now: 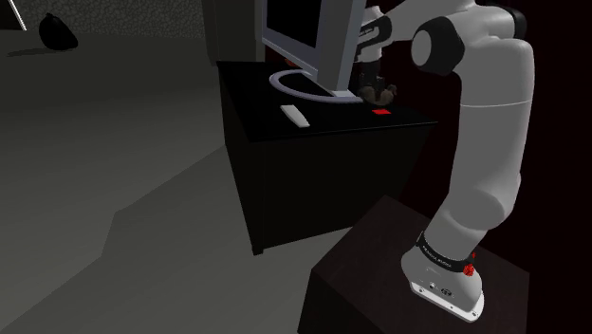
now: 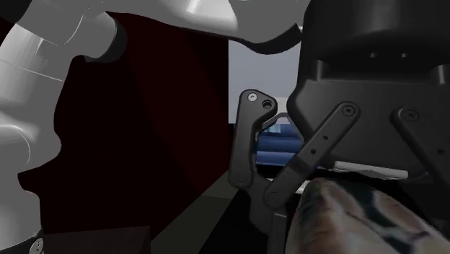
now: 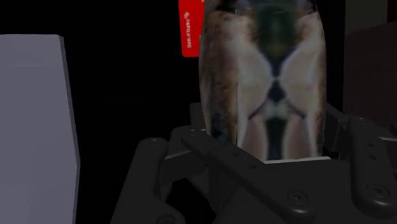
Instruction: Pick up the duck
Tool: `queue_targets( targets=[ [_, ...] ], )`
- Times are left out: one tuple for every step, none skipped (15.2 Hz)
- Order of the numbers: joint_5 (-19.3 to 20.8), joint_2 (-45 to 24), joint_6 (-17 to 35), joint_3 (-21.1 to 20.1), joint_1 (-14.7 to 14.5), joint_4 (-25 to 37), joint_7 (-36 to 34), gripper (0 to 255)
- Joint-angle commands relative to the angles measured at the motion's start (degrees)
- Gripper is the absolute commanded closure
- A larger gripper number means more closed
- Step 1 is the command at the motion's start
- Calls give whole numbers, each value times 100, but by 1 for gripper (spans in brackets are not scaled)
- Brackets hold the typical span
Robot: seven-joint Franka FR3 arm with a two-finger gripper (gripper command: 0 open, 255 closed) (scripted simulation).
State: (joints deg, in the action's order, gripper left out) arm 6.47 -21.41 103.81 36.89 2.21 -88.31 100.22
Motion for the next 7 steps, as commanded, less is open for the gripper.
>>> queue_targets(
  targets=[
    [-838,118,-129,-284,47,197,-23,255],
    [-796,140,-203,-382,133,271,-40,255],
    [-752,161,-278,-494,229,346,-60,255],
    [-731,170,-354,-546,279,424,-65,255],
    [-706,180,-431,-616,343,503,-73,255],
    [-689,186,-443,-661,380,515,-82,255],
    [-664,197,-443,-728,433,515,-96,255]
  ],
)
